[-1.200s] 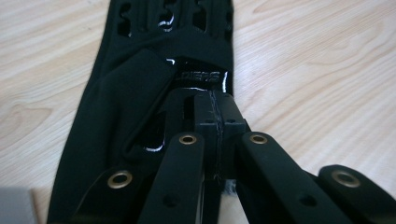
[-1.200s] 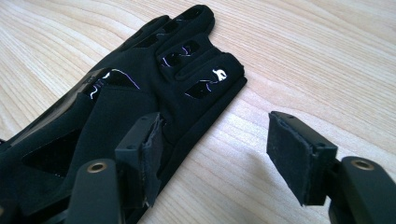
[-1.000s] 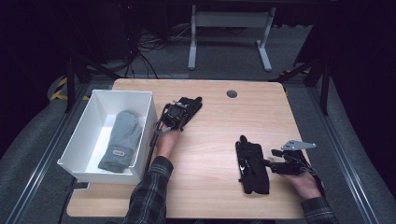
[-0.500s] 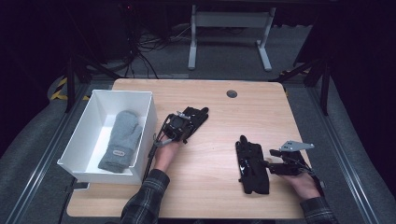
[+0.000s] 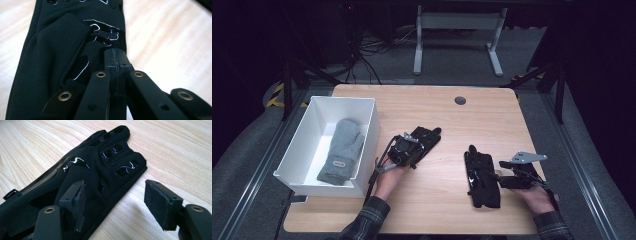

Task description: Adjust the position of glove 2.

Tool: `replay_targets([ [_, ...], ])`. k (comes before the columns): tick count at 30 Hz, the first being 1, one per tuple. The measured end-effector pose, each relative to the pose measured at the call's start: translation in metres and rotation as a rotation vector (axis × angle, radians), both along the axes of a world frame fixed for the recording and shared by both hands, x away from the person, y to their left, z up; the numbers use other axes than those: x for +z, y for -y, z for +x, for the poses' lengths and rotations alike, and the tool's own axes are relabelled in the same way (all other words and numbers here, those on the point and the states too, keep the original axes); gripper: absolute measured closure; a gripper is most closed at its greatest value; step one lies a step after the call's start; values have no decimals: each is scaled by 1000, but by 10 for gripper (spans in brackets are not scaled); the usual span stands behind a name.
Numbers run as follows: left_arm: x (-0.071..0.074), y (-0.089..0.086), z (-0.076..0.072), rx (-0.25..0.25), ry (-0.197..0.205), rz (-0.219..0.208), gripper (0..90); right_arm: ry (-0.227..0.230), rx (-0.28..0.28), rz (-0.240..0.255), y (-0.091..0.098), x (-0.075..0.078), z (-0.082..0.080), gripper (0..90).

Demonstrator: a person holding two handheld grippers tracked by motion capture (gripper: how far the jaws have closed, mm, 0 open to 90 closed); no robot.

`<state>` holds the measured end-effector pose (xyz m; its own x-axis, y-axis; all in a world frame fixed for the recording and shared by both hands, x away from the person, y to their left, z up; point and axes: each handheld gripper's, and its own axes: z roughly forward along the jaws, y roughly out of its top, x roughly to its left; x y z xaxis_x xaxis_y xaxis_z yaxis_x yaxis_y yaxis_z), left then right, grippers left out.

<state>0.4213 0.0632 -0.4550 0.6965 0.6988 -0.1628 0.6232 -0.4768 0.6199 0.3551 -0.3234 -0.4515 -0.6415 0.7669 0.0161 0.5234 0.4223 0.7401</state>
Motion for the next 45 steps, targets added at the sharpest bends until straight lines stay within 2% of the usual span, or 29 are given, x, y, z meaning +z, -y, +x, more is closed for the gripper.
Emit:
replay_targets([
  [6,-1,7,-28,-58,-19,-15,900,5,5,-8,-1,0,-1,345],
  [10,2,10,-38,-96,-8,-11,899,6,7,-8,-1,0,-1,345],
  [13,12,4,-41,-98,30,2,899,8,9,-4,-1,1,-2,345],
  [16,20,-4,-44,-75,72,56,899,5,13,-6,0,2,-4,345],
  [18,19,-9,-45,-63,73,104,899,1,22,-6,1,1,-6,345],
  [20,13,-10,-45,-72,60,149,899,-5,28,-6,1,2,-9,354],
  [21,9,-11,-46,-80,44,149,899,-6,34,-6,1,2,-10,366],
  [24,9,-11,-48,-88,31,130,899,-11,51,-8,-1,3,-13,425],
  [25,9,-10,-50,-113,18,113,899,-9,58,-8,-2,3,-14,459],
  [28,8,-6,-54,-146,-11,77,899,-20,81,-5,-3,3,-15,568],
  [34,8,8,-59,-204,-23,56,899,-39,121,6,-8,3,-15,749],
  [39,10,18,-65,-237,-3,52,898,-44,134,6,-9,4,-15,894],
  [42,16,15,-64,-219,21,32,869,-35,127,8,-7,5,-15,898],
  [44,25,7,-56,-176,54,29,818,-41,124,6,-6,5,-14,898],
  [45,26,4,-52,-161,57,25,803,-43,121,1,-5,4,-14,898],
])
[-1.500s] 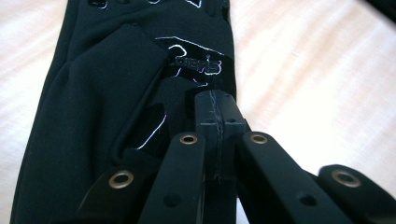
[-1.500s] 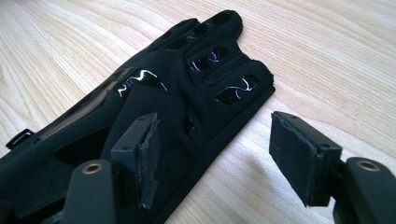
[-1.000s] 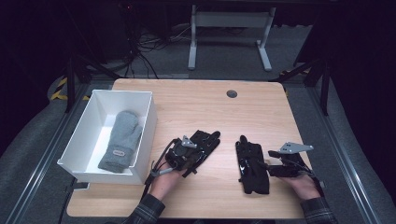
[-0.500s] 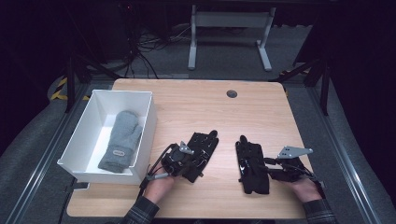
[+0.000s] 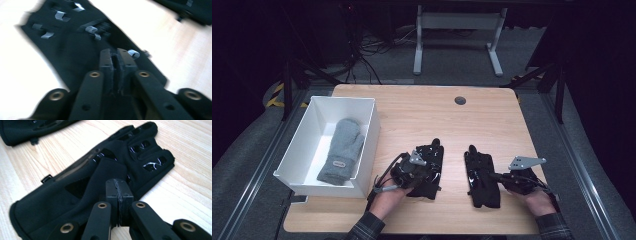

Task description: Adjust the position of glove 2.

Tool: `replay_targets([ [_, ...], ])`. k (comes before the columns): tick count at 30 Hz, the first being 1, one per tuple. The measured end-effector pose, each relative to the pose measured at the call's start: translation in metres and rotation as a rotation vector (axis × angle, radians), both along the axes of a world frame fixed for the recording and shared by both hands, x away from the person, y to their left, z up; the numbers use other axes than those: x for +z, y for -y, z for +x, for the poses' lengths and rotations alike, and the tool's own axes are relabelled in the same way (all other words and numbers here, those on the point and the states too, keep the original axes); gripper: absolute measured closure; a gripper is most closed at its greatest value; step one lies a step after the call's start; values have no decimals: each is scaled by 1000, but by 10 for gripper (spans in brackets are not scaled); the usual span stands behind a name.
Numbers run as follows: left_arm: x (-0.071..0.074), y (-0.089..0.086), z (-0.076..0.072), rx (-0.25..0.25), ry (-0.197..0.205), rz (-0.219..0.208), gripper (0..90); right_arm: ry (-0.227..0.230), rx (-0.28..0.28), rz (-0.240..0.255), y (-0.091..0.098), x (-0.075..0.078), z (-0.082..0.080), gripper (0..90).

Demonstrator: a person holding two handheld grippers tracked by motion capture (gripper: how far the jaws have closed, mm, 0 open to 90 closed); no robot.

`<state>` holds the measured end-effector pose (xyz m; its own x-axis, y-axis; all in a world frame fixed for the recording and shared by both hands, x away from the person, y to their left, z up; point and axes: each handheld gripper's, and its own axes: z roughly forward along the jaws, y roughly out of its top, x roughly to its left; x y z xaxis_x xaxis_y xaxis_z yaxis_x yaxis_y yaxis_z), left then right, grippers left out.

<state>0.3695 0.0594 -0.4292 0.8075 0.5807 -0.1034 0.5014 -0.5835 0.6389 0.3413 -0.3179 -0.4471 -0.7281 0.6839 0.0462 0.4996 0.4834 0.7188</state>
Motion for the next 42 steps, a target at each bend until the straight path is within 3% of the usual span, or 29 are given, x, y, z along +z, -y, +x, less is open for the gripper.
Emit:
replay_targets([
  [4,0,-8,14,75,16,-6,741,-6,-6,-10,1,-1,1,897],
  [7,-10,-15,30,132,-25,-7,690,-5,-7,-12,2,-2,1,897],
  [11,-19,-18,36,156,-55,0,655,-12,-4,-22,3,-3,2,897],
  [14,-25,-18,38,156,-66,22,664,-17,-3,-26,2,-4,2,897],
  [21,-25,-16,37,141,-80,10,848,-27,9,-39,-2,-7,4,898],
  [24,-25,-15,36,157,-91,-20,872,-26,12,-41,-4,-8,5,898],
  [27,-23,-13,35,166,-92,-53,877,-27,20,-40,-7,-8,6,899],
  [38,-21,-11,43,179,-94,-78,879,-24,79,-45,-33,-8,11,899],
  [42,-21,-10,47,187,-95,-106,879,-24,105,-47,-46,-9,12,899],
])
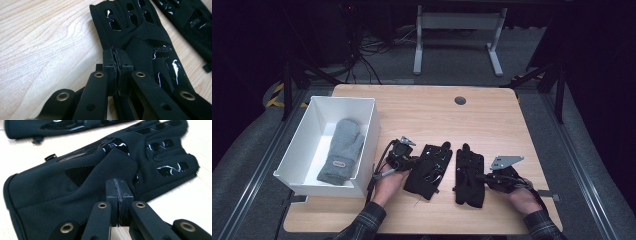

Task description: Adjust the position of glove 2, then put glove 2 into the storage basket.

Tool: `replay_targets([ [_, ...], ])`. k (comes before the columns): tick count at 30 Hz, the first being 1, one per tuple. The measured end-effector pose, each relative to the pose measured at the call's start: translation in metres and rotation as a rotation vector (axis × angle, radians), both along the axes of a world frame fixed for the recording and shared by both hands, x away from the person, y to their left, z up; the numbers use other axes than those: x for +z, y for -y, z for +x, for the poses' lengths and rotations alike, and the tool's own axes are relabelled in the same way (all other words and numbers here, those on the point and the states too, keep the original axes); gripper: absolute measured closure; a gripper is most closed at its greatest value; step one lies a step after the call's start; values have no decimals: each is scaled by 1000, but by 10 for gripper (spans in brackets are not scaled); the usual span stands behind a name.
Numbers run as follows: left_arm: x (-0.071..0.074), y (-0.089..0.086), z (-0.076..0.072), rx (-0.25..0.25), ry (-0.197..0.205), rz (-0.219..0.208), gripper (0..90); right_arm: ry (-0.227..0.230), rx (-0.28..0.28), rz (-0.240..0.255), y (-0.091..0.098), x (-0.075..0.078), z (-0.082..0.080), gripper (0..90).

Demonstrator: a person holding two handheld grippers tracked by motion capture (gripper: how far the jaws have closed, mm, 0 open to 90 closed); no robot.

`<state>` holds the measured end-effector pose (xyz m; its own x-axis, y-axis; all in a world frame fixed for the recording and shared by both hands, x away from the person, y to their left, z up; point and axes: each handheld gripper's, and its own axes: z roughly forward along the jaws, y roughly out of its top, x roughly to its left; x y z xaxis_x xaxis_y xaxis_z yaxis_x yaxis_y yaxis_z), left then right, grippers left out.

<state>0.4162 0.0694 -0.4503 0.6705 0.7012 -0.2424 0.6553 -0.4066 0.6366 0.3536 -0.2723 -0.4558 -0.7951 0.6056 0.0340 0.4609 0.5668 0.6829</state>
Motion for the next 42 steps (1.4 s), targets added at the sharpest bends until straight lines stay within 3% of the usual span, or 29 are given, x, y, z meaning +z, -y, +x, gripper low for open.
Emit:
replay_targets([
  [12,4,9,10,-2,7,-47,879,-9,35,11,-14,-1,1,899],
  [25,35,18,3,-85,30,-142,879,-19,64,21,-27,-2,4,899],
  [34,50,34,-5,-144,49,-159,881,-20,77,21,-35,-2,8,900],
  [42,51,39,-4,-162,39,-181,881,-15,92,27,-48,-3,15,900],
])
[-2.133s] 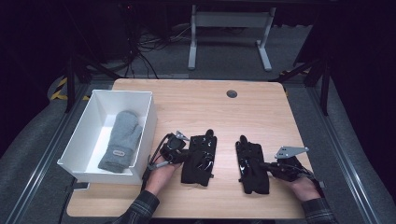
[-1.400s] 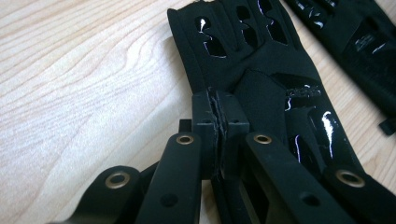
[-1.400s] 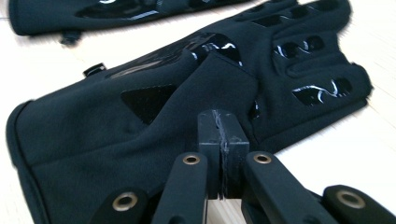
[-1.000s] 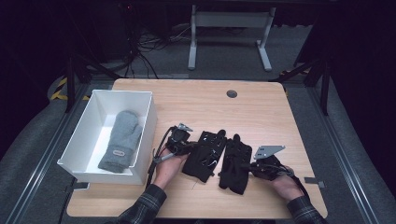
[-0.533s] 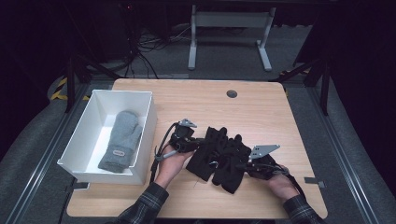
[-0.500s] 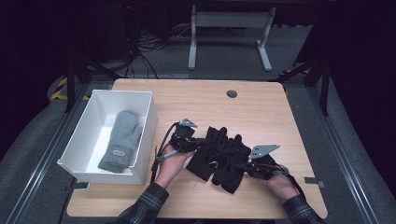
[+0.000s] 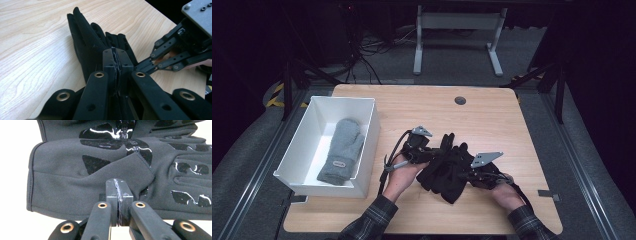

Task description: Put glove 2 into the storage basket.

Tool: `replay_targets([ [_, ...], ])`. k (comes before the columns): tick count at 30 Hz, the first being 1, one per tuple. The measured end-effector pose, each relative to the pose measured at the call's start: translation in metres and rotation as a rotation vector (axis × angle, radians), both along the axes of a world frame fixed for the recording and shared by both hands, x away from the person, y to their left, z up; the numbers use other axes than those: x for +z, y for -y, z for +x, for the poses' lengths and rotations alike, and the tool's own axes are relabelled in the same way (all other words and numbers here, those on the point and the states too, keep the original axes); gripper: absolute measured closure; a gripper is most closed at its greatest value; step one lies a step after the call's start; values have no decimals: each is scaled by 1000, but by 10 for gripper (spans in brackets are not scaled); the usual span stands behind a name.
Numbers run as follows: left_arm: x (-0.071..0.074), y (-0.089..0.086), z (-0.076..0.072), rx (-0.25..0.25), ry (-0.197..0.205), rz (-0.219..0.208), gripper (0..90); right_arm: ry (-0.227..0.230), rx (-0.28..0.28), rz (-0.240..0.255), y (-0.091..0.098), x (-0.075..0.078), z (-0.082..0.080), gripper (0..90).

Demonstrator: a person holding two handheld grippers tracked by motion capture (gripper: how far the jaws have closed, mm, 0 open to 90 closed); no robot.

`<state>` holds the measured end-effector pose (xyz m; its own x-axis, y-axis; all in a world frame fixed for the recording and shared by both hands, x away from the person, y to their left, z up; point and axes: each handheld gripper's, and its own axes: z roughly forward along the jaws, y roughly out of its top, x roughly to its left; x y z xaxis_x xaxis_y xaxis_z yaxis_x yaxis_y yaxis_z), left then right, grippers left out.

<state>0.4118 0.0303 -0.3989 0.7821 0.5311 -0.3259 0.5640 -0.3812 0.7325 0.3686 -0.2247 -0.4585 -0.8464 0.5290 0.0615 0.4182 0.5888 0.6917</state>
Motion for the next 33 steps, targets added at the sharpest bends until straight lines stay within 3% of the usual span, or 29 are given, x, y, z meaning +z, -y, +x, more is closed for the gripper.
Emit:
replay_targets([
  [16,-4,16,-3,-46,-9,16,883,15,33,1,-28,-1,11,900],
  [29,-13,31,-6,-73,-28,32,897,35,29,1,-36,-2,14,900],
  [33,-17,34,-7,-78,-29,57,897,41,26,6,-32,2,11,900],
])
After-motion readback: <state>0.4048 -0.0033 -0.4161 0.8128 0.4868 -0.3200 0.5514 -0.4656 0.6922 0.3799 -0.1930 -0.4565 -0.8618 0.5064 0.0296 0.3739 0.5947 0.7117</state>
